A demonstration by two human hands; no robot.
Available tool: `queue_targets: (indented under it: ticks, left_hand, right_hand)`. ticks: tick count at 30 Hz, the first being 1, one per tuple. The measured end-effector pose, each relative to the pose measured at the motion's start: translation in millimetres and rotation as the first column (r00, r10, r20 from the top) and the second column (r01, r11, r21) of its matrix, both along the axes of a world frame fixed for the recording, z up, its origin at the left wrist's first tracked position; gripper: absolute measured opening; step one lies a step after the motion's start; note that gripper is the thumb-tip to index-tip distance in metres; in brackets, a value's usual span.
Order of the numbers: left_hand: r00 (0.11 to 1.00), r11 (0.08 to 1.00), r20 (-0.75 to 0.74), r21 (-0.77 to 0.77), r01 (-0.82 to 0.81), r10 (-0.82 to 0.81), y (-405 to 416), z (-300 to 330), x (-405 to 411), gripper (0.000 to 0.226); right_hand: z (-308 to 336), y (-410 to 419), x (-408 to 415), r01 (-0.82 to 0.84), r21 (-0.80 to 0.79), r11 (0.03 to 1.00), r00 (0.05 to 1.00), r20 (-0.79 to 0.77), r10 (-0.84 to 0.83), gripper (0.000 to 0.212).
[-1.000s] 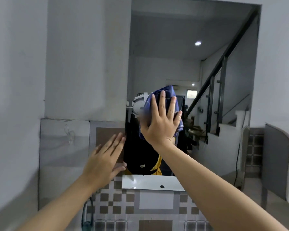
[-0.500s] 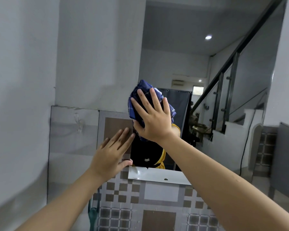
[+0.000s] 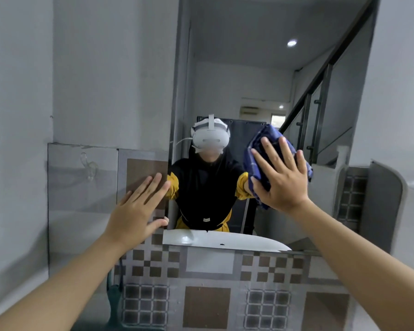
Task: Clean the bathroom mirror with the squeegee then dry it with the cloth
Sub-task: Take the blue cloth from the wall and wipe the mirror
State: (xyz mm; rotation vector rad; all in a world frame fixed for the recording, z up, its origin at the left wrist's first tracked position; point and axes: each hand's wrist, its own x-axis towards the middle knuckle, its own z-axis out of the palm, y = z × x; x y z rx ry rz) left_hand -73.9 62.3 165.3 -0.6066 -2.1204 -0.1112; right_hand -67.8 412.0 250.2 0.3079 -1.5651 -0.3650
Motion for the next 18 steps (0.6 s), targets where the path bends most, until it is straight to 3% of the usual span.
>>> queue_targets:
  ticks: [7,11,14,18]
  left_hand:
    - [0.999,0.999,-0.010,-0.010,-0.042,0.042,2,0,0,0.092]
    - [0.998,0.998,-0.001,0.008,-0.059,0.059,5,0,2,0.095]
    - [0.997,0.997,0.001,0.013,-0.071,0.071,7,-1,3,0.098]
    - [0.996,0.996,0.004,0.022,-0.085,0.085,9,-1,5,0.099]
  right_hand:
    - [-20,67,8,0.016,-0.292,0.956,0.999,0.045,-0.003,0.058]
    - [-30,76,9,-0.114,-0.537,0.836,0.987,0.031,0.155,0.061]
    - [-36,69,14,-0.047,-0.702,0.710,0.984,0.091,0.155,0.065]
    - [-50,50,14,0.000,-0.810,0.587,0.989,0.086,0.119,0.064]
